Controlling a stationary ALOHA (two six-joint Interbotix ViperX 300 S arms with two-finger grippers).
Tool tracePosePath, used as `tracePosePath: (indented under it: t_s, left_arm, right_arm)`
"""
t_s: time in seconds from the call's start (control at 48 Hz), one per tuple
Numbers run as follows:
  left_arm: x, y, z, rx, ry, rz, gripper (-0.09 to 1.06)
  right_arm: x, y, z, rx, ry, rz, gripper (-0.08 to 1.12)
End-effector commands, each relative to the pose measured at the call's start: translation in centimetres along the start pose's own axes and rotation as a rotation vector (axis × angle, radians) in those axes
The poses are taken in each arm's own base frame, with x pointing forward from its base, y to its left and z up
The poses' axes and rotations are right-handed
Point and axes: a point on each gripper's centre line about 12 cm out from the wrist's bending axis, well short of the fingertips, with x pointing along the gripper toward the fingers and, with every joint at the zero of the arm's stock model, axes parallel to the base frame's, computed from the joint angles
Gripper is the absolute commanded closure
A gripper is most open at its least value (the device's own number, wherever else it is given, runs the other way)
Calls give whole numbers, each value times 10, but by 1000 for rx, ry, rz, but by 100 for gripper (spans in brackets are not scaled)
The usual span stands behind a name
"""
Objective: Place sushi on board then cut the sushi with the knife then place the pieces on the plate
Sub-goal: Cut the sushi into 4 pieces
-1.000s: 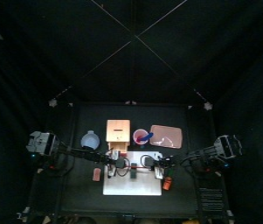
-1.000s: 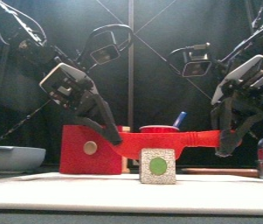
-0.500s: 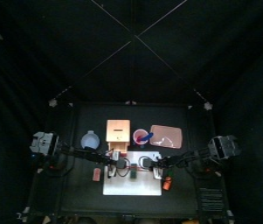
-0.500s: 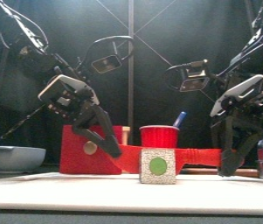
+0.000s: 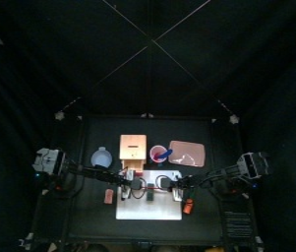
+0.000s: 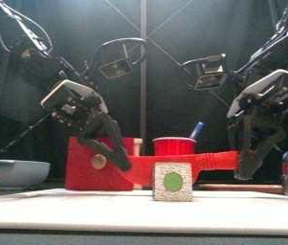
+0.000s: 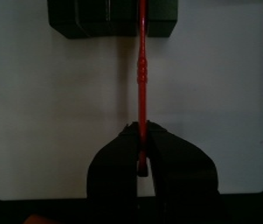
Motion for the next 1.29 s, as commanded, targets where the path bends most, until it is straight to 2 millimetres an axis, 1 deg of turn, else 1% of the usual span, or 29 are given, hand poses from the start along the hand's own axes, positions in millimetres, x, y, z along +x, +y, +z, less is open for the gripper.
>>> tracePosePath:
  t_s: [0.021, 0.146, 0.25, 0.312, 0.438, 0.625, 0.812, 1.125, 1.292]
  left_arm:
    - [-14, 3, 24, 6, -83, 12, 57]
    - [-21, 4, 31, 8, -117, 15, 57]
    - [-24, -1, 34, 15, -129, 7, 57]
    - [-23, -6, 33, 20, -125, -3, 57]
    - [-18, -13, 29, 24, -110, -20, 57]
    - [-11, -14, 25, 11, -91, -24, 57]
    - [-11, -12, 24, 9, -87, -19, 57]
    - [-11, -21, 25, -1, -89, -36, 57]
    - [-9, -21, 21, -13, -77, -36, 57]
  right_arm:
    - [-19, 2, 18, -10, -87, 11, 76]
    - [-26, 4, 22, -13, -110, 15, 76]
    - [-27, 8, 22, -17, -113, 26, 76]
    - [-27, 15, 20, -32, -110, 38, 76]
    - [-24, 18, 18, -39, -100, 45, 76]
    - [-19, 18, 16, -34, -83, 43, 76]
    - [-15, 17, 15, -32, -71, 39, 76]
    - [-14, 21, 14, -18, -66, 54, 76]
    - [-14, 22, 12, -17, -63, 55, 76]
